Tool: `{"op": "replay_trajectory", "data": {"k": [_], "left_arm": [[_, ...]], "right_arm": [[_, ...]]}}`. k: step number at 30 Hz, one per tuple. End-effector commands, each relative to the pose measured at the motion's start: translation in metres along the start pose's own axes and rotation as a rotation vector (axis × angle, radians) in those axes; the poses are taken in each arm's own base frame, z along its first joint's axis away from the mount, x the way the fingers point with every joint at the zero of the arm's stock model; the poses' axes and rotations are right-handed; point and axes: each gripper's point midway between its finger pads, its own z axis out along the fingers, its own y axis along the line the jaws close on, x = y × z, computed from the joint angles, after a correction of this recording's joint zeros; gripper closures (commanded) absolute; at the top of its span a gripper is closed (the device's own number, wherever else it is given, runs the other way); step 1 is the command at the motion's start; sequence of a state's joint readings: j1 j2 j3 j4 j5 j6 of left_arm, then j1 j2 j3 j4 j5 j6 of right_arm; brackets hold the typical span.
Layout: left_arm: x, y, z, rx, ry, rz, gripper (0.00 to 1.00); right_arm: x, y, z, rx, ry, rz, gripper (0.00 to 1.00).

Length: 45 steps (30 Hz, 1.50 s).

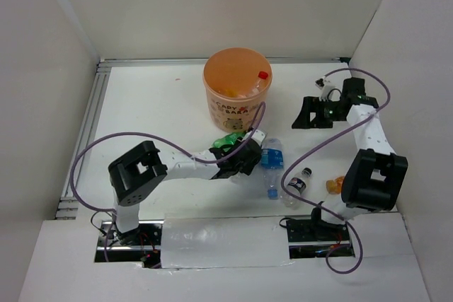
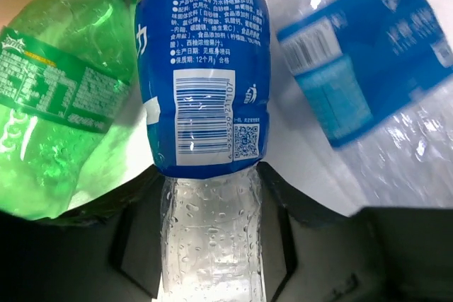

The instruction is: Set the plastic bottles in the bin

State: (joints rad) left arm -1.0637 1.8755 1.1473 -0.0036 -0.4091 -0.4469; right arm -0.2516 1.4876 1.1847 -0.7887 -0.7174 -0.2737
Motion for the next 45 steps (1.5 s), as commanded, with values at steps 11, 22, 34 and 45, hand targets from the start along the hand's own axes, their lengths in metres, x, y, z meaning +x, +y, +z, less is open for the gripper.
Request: {"op": "replay_trajectory", "data": {"k": [11, 22, 34, 45], "left_arm": [[-0.271, 0.019, -0.200, 0.054, -0.686, -0.081, 0.77], [-0.336, 0.148, -0.146, -0.392, -0.745, -0.225, 0.32], [-0.292, 0.155, -0.140, -0.385, -0.633, -0.186, 0.00], [-0.104, 0.078, -0.179, 0.147, -0.529, 0.083, 0.00]], "right_arm": [[0.060, 0.006, 0.058, -0.043, 0.264, 0.020, 0.04], [0.088, 0.032, 0.115, -0.061, 0.417, 0.012, 0.01], [0.104, 0.016, 0.120, 0.071, 0.447, 0.034, 0.37], [0.006, 0.023, 0.029, -0.179, 0.193, -0.071, 1.00]]}}
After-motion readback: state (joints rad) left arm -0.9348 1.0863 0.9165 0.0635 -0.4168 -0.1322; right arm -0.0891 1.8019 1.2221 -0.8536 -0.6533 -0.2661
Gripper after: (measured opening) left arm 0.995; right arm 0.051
